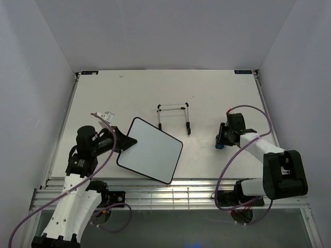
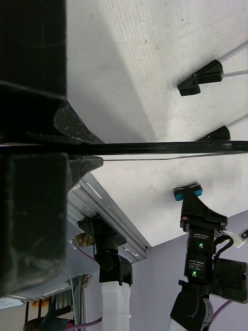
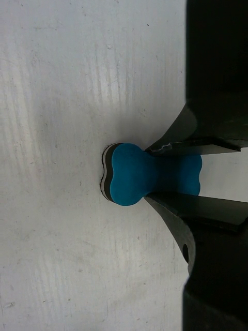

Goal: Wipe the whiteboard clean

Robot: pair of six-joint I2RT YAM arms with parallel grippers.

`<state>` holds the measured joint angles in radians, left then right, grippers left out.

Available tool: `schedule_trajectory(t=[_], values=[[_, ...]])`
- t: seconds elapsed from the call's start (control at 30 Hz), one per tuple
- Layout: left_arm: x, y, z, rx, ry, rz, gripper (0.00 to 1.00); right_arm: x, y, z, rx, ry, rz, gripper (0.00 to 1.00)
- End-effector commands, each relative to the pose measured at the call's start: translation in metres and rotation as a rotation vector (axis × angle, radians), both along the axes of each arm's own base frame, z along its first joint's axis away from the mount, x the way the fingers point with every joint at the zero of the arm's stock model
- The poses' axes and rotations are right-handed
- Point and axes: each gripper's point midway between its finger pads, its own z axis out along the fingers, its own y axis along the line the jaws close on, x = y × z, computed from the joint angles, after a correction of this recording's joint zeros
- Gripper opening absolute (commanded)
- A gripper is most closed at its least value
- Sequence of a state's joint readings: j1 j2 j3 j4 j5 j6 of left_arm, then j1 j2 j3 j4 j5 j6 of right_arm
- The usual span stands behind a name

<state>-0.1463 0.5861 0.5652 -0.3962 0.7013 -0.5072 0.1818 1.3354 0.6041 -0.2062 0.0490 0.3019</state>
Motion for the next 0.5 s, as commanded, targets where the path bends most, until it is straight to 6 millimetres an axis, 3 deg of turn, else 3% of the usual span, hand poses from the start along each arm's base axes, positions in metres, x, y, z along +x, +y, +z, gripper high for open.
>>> schedule_trajectory(t=[0.0,0.17,0.23,0.3,0.4,0.43,0.47], values=[[0.003,-0.007,0.020,-0.045,-0.076,-0.038,0.00,0.000,-0.002,-0.006,-0.029,0.000,0.017,0.29],[0.005,-0.009,0.029,-0.070,-0.086,-0.039,0.00,-0.001,0.003,-0.003,-0.002,-0.015,0.027,0.26],[0.006,-0.008,0.026,-0.076,-0.066,-0.028,0.00,0.001,0.011,0.009,0.049,-0.060,0.043,0.24],[0.008,-0.007,0.018,-0.082,-0.029,-0.001,0.00,0.002,0.030,0.023,0.141,-0.111,0.097,0.23],[0.012,-0.005,0.007,-0.084,0.028,0.034,0.00,0.000,0.081,0.065,0.326,-0.286,0.284,0.22],[0.013,-0.005,0.002,-0.089,0.056,0.044,0.00,-0.005,0.109,0.090,0.393,-0.384,0.395,0.21],[0.013,-0.005,-0.002,-0.088,0.079,0.051,0.00,-0.014,0.123,0.095,0.434,-0.404,0.439,0.21]])
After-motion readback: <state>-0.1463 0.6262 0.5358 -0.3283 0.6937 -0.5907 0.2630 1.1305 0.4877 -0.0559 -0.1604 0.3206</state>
